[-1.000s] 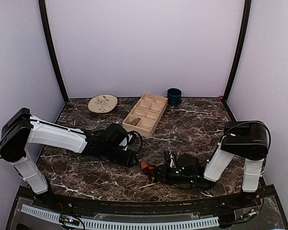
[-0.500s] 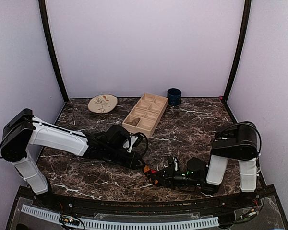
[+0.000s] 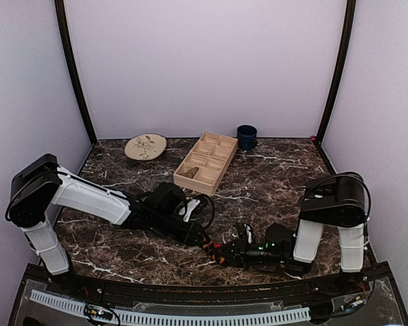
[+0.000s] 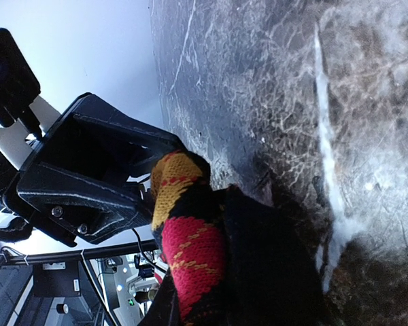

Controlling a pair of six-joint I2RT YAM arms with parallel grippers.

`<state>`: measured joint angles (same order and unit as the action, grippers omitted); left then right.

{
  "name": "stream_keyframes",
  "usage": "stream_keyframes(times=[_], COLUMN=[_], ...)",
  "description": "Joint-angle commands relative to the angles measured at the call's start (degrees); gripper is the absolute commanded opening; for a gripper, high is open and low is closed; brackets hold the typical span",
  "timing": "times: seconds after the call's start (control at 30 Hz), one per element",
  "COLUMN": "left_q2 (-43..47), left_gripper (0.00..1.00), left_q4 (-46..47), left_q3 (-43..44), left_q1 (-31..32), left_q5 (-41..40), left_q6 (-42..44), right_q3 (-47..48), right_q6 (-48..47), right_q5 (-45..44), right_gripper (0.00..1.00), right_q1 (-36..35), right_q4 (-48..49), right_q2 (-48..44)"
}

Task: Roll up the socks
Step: Roll the sock at the center of the board.

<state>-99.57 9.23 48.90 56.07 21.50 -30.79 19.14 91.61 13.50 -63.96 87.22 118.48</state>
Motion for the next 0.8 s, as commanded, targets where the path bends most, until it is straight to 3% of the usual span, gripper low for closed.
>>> stream_keyframes(times=[0.0, 0.33, 0.57, 0.67, 0.77], left_q2=[-1.6, -3.2, -5.3, -6.6, -7.2], left_gripper=[0.36, 0.36, 0.35, 0.25, 0.07], left_q4=[2.1, -0.7, -3.8, -5.4, -6.0], left_q3=[-0.1, 3.5, 6.6, 7.9, 8.0], left_q1=[1.2, 3.7, 5.0, 6.0, 6.6], left_q5=[4.4, 3.1, 2.7, 2.6, 2.6], left_q6=[1.0, 2.3, 3.9, 4.7, 5.0], right_q3=[-0.7, -0.3, 1.5, 1.9, 2.6], right_q6=[-0.6, -3.9, -8.0, -8.3, -9.3], right_q5=[0.3, -0.6, -1.8, -2.4, -3.0], right_gripper=[0.05, 0.06, 0.06, 0.07, 0.07], right_q1=[0.4, 0.4, 0.4, 0.4, 0.4], right_q4=[-5.7, -17.8, -31.2, -33.1, -36.5], right_q2=[-1.3, -5.3, -9.3, -9.6, -10.4])
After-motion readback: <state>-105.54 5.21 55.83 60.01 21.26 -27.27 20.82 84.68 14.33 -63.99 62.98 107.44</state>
